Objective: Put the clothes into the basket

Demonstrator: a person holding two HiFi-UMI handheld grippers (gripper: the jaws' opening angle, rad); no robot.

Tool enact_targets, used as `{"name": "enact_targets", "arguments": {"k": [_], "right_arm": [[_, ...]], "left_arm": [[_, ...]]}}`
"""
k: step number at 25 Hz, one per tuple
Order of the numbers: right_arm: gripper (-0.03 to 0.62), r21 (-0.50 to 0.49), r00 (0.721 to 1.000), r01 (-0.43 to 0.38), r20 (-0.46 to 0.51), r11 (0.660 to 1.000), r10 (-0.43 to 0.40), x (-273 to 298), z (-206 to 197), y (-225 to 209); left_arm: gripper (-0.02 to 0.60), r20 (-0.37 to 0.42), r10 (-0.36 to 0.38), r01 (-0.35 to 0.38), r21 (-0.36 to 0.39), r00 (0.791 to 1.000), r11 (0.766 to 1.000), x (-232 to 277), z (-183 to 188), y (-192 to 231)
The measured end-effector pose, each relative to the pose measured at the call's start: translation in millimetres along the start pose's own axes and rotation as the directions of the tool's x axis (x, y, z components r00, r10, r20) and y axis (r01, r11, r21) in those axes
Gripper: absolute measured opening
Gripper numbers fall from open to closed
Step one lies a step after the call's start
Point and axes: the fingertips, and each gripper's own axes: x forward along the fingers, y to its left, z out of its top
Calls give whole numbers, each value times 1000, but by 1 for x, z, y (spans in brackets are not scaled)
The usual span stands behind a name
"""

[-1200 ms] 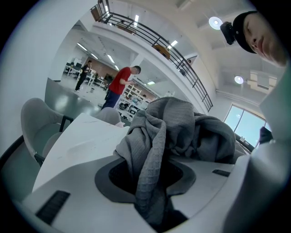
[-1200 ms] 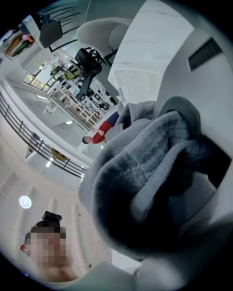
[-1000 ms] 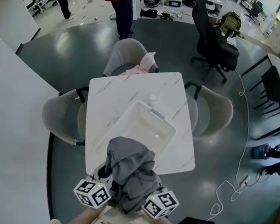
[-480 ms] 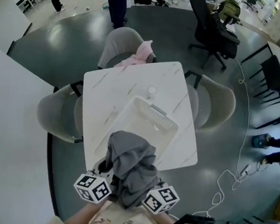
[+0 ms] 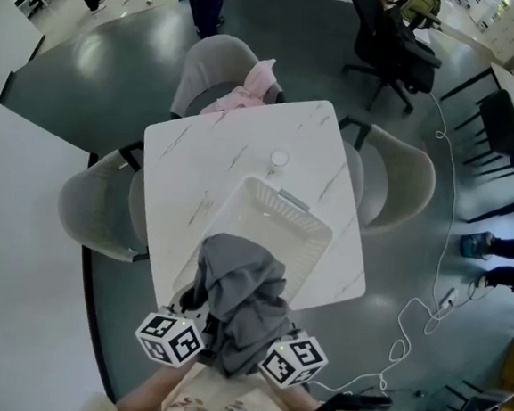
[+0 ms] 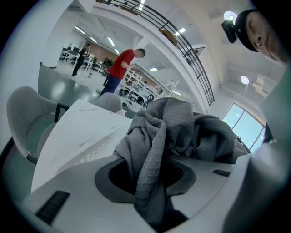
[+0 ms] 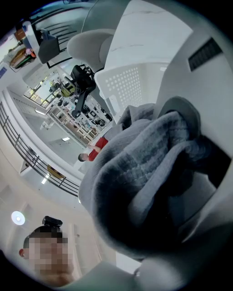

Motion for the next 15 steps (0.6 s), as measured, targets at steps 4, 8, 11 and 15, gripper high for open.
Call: {"name": "enact_targets", "arguments": {"k": [4,8,11,15], "right_arm": [[121,10,1000,31,3,999,-31,7,-2,-8],[121,18,998,58,3,998,-58,16,-2,-16],[121,27,997,80,-1,996,-80,22,-5,-21],[121,47,994,112,4,993,-112,29,-9,-31]], "left_arm": [[130,-30,-19,19,-2,999,1000,11,-1,7],[130,-51,-24,24,-12,998,1000,22,0,14],[130,-68,-30,29,-24,997,999,29,-1,21],[130,-99,-35,33,-23,994,999,40,-5,30]]}}
